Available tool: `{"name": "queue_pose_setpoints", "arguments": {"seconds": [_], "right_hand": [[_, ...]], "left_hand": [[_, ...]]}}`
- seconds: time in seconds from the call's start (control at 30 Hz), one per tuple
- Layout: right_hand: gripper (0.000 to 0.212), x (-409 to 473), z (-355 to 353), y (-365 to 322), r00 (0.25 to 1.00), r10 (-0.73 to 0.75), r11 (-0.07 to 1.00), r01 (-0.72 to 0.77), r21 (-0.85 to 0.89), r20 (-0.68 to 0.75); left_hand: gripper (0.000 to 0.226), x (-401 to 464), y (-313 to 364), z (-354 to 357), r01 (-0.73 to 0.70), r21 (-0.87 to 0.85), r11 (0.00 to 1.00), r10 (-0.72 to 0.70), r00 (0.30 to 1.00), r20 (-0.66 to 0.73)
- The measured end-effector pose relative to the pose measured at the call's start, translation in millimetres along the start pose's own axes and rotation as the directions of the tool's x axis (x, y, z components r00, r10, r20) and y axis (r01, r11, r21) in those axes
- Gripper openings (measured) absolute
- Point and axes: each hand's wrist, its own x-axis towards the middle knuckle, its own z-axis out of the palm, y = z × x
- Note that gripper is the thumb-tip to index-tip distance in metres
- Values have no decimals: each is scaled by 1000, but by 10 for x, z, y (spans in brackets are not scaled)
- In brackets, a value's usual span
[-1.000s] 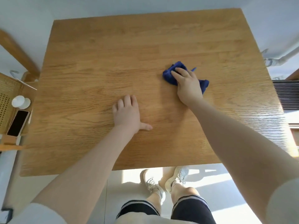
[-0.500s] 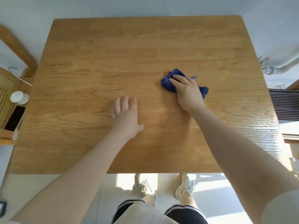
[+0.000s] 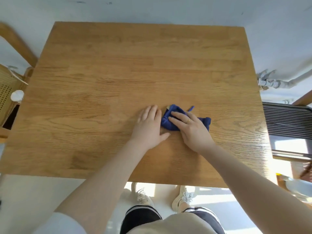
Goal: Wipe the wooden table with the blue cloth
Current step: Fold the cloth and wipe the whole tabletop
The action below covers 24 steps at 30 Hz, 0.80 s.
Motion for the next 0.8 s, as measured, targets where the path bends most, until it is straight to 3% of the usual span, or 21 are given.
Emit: {"name": "queue_pose_setpoints", "arguments": {"seconds": [0.13, 0.37, 0.63, 0.8], "right_hand": [[39, 481, -81, 308, 996, 57, 998, -56, 24, -67], [44, 1195, -128, 619, 957, 265, 963, -268, -11, -121], [43, 75, -73, 238, 995, 33, 999, -29, 43, -95], [41, 404, -104, 468, 996, -18, 998, 24, 66, -92]], "left_hand": [[104, 36, 27, 33, 31, 21, 999, -32, 999, 31], [107, 113, 58, 2, 42, 74, 996, -42, 999, -2], [103, 104, 136, -90, 63, 92, 994, -64, 998, 12], [105, 114, 155, -95, 93, 85, 992, -96, 995, 30]]}}
